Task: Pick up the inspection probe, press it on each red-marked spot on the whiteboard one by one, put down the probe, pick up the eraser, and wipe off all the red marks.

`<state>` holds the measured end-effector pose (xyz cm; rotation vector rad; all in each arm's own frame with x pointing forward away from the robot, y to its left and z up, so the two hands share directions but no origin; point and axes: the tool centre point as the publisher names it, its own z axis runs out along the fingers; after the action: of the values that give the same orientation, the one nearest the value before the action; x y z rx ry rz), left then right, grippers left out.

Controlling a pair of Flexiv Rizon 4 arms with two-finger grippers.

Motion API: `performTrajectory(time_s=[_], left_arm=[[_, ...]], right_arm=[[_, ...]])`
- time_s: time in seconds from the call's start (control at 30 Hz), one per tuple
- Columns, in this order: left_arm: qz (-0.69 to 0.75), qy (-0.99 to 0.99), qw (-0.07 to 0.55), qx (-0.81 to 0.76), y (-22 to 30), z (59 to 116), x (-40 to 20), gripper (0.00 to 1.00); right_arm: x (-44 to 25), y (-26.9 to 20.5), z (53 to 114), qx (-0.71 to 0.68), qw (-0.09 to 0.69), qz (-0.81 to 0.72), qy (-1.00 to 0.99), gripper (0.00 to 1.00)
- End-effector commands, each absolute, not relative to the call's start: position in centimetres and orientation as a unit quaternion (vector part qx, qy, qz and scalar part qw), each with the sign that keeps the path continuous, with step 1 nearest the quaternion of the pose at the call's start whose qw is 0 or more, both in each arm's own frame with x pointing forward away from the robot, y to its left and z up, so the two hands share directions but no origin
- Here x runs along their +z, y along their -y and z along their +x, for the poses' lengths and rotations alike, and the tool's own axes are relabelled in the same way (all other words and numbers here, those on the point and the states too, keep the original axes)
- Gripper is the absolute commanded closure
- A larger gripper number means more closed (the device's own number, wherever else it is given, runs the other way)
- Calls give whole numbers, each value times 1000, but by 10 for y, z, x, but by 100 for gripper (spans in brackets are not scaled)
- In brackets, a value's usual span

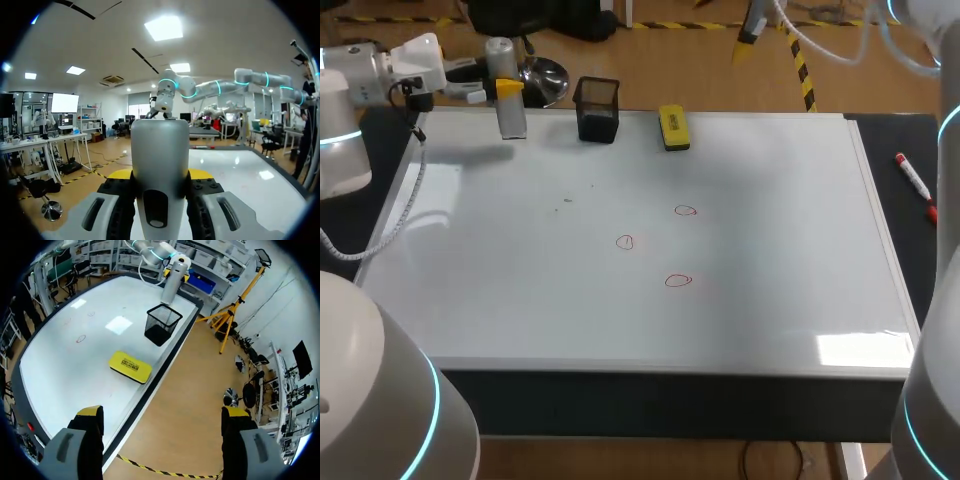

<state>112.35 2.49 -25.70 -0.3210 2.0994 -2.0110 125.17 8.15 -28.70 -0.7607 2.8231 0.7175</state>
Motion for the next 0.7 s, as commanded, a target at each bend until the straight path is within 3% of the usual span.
performTrajectory(time_s=[0.03, 0.7], left_arm=[[-110, -713, 110, -683, -24, 1122, -256, 100], [-110, -713, 110, -683, -24, 1122, -256, 100]], right_arm=[[-283, -93, 1244, 161, -40, -293, -942, 0], [-311, -111, 1212, 46, 70, -407, -910, 0]])
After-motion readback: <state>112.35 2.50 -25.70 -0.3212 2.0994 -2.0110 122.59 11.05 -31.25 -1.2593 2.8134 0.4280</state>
